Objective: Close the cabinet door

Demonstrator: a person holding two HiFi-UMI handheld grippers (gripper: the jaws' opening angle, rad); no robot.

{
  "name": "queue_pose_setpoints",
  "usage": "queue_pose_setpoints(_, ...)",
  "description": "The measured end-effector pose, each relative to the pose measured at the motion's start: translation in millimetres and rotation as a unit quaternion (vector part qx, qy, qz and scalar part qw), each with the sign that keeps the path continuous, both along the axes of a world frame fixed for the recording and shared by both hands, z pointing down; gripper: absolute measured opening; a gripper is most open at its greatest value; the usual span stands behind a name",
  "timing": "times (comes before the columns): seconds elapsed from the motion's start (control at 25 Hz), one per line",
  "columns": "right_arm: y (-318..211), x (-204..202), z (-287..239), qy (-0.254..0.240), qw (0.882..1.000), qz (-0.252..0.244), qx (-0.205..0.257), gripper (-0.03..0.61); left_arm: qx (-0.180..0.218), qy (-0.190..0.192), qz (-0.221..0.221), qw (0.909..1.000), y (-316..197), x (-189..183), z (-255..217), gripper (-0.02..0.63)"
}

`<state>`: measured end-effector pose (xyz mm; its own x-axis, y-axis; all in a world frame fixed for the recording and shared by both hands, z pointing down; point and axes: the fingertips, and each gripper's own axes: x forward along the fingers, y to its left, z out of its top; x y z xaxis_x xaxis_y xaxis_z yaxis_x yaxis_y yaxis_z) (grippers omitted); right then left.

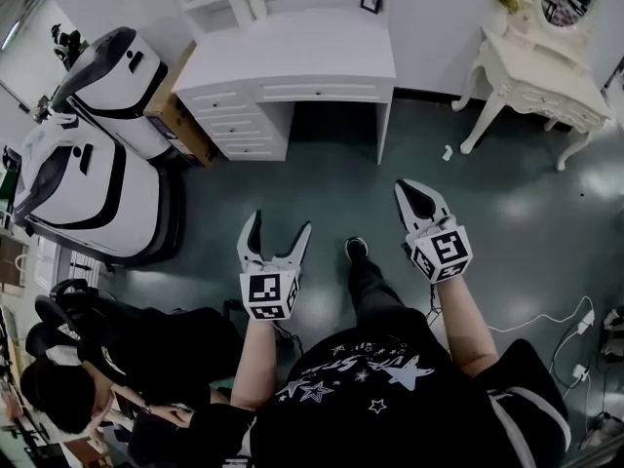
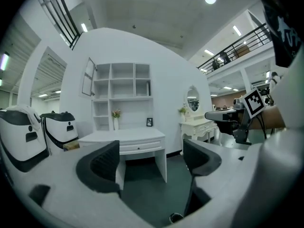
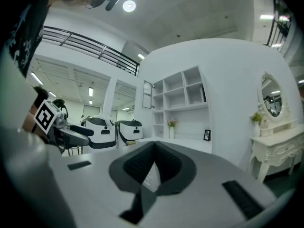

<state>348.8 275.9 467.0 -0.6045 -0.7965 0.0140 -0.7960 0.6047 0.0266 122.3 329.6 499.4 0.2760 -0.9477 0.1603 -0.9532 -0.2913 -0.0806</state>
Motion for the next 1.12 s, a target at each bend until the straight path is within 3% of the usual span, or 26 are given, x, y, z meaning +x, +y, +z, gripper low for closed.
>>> queue_pose_setpoints(0.64, -320, -90, -26, 0.004, 0.996, -0.085, 0.016, 0.006, 0.015, -0.008, -0.085, 0.9962, -274, -80, -30, 0.451)
queue_pose_setpoints(1.12, -446, -143, -40, -0.043, 0.991, -0.125, 0.01, 0.006, 0.035, 0.001, -0.136, 0.9901, -369, -122, -43, 0.451)
